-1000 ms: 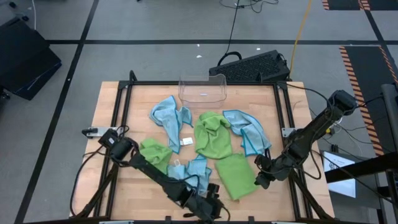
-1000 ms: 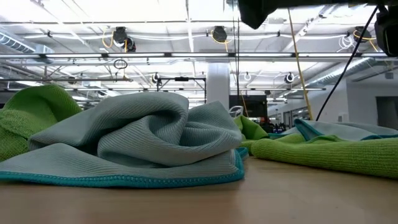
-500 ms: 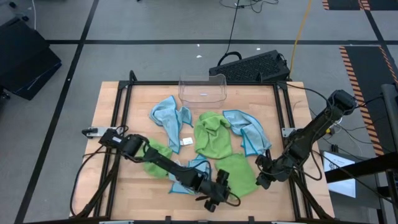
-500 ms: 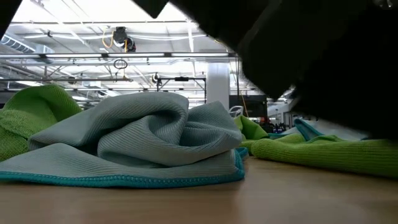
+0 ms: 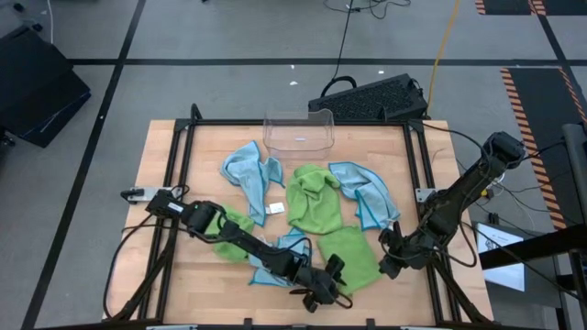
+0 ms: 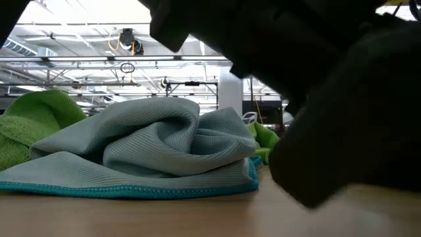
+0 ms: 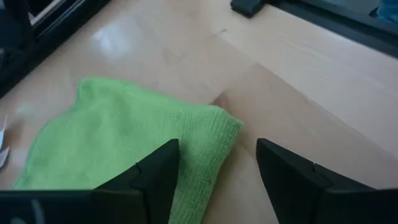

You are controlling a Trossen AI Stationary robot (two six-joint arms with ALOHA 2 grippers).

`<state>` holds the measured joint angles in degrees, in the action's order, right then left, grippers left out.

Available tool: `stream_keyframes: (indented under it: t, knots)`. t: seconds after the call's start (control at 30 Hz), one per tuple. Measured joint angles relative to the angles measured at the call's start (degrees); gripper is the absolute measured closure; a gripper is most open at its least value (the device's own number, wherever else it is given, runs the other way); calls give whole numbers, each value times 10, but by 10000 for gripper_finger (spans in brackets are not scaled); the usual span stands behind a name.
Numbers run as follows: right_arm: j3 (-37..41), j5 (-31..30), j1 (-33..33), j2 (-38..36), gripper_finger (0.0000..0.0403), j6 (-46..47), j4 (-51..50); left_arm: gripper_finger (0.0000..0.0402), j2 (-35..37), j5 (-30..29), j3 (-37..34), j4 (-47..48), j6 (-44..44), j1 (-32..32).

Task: Fold microfiber towels
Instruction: Fold the bottom right green microfiber cloth

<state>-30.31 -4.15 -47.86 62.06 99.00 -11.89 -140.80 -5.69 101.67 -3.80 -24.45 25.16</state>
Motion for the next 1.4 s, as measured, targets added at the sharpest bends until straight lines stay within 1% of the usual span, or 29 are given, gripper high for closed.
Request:
stream_keyframes:
  t: [0.13,0.23,0.33,0.4,0.47,0.6,0.63,0.73,0.83,0.97,1.1,1.23,1.33,1.4]
  knots:
    - [9,-6,0,0,403,15,3,206,-2,2,0,-16,-8,0]
    - [12,-6,0,0,403,19,5,223,-4,16,0,-20,-8,-5]
    - [15,-6,0,0,403,19,5,248,-14,32,0,-31,-3,-11]
    - [16,-6,0,0,403,16,4,271,-14,33,1,-23,2,-14]
    - [16,-12,0,0,403,0,6,303,-14,44,1,-21,10,-17]
    - [16,-21,0,0,403,-44,17,382,-11,60,1,-8,60,-23]
    - [16,-22,0,0,402,-63,25,389,-10,63,1,-3,79,-26]
    - [16,-36,0,0,392,-147,54,387,-10,57,1,-4,128,-29]
    - [16,-50,-3,0,369,-226,72,394,-9,50,1,-3,182,-27]
    - [16,-68,-19,10,318,-355,80,393,-9,50,1,-2,241,-20]
    - [16,-67,-36,46,250,-498,83,395,-9,50,0,-1,253,-8]
    - [16,-67,-45,96,191,-599,90,394,-8,52,0,7,266,-4]
    - [16,-67,-47,131,164,-674,111,391,-7,52,0,17,265,-4]
    - [16,-70,-47,151,158,-720,126,394,-7,52,0,21,265,-4]
